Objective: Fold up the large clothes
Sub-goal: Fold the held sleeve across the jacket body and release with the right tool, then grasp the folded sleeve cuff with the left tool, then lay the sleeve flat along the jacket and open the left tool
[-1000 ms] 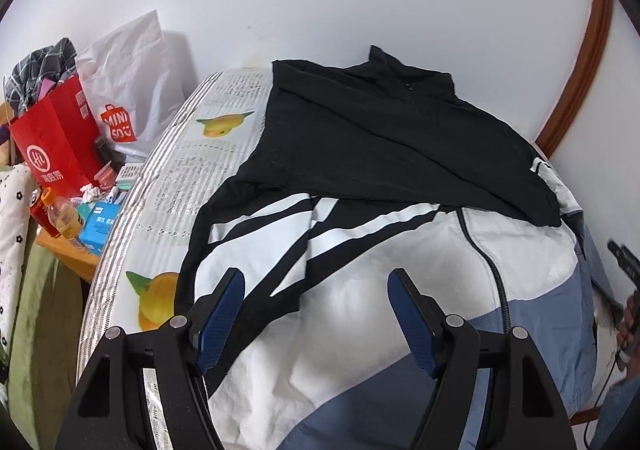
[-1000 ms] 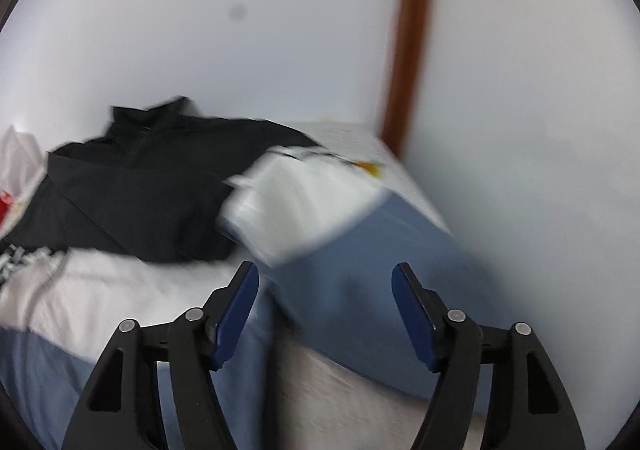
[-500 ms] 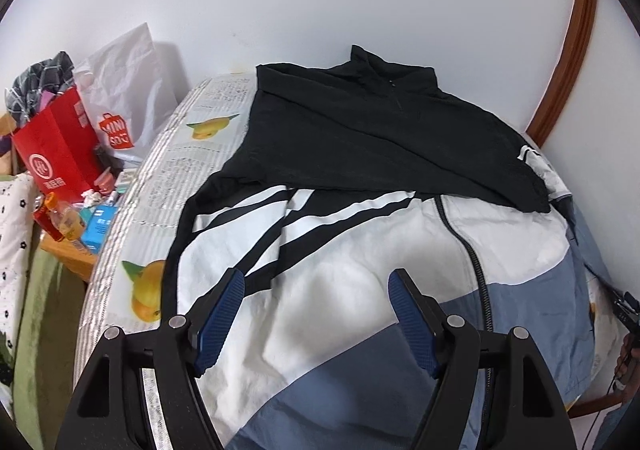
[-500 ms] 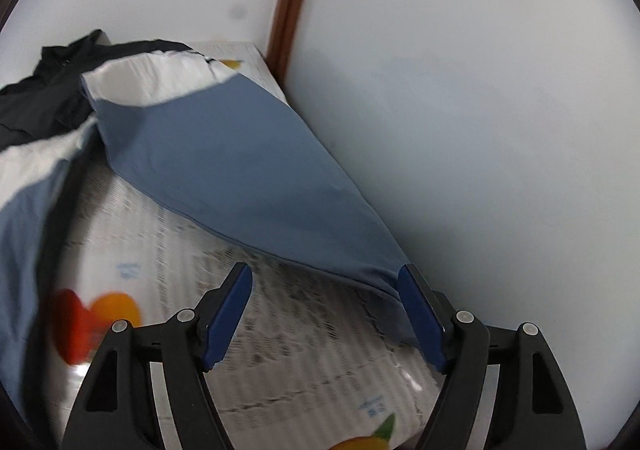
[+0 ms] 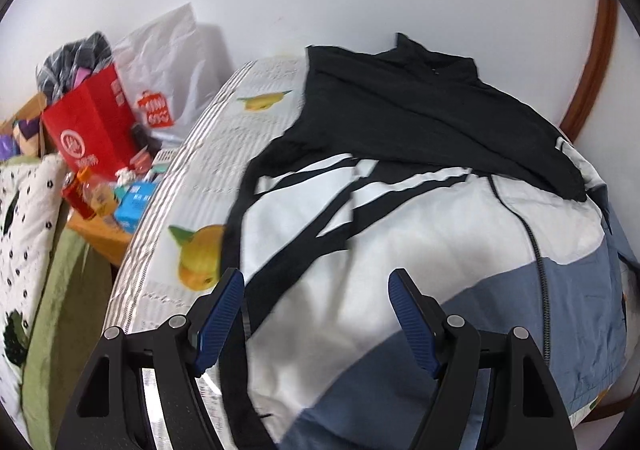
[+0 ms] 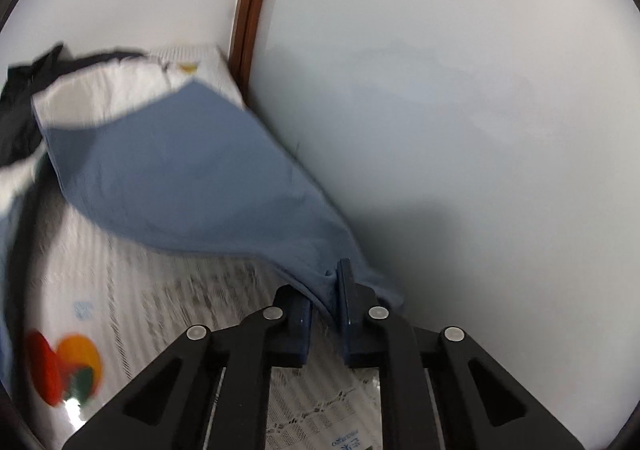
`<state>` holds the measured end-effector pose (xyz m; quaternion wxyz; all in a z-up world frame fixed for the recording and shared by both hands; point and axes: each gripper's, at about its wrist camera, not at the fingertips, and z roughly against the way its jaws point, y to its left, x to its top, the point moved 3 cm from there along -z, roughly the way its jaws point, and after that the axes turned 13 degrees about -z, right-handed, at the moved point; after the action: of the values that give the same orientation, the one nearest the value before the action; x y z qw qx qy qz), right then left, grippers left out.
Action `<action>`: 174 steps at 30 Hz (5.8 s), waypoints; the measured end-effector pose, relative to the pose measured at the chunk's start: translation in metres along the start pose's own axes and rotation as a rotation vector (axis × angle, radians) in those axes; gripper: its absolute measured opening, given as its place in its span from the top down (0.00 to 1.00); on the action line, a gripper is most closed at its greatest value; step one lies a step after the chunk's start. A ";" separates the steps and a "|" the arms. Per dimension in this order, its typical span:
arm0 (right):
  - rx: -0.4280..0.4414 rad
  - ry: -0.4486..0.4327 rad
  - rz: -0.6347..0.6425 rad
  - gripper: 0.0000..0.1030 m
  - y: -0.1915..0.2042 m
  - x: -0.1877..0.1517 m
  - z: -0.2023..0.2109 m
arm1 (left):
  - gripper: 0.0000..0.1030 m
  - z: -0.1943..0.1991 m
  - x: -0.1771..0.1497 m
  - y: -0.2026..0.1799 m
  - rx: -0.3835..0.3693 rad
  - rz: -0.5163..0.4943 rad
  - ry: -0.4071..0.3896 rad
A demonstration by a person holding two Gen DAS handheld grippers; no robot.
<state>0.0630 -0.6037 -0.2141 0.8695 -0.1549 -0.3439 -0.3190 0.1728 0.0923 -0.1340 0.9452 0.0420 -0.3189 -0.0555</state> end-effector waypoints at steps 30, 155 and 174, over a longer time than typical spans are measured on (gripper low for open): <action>0.658 -0.207 0.382 0.96 0.426 0.060 0.192 | 0.29 -0.027 -0.013 0.083 -0.006 0.136 0.013; 0.342 0.029 0.114 0.27 0.265 0.055 0.028 | 0.76 -0.120 0.148 0.010 -0.083 0.066 0.013; 0.408 0.142 0.111 0.29 0.183 -0.015 0.079 | 0.48 -0.014 0.061 0.024 -0.051 0.037 -0.060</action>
<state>0.1362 -0.4210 -0.1768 0.9211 0.0285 -0.3302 -0.2044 0.2310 0.1090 -0.1058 0.9368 0.0104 -0.3465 -0.0473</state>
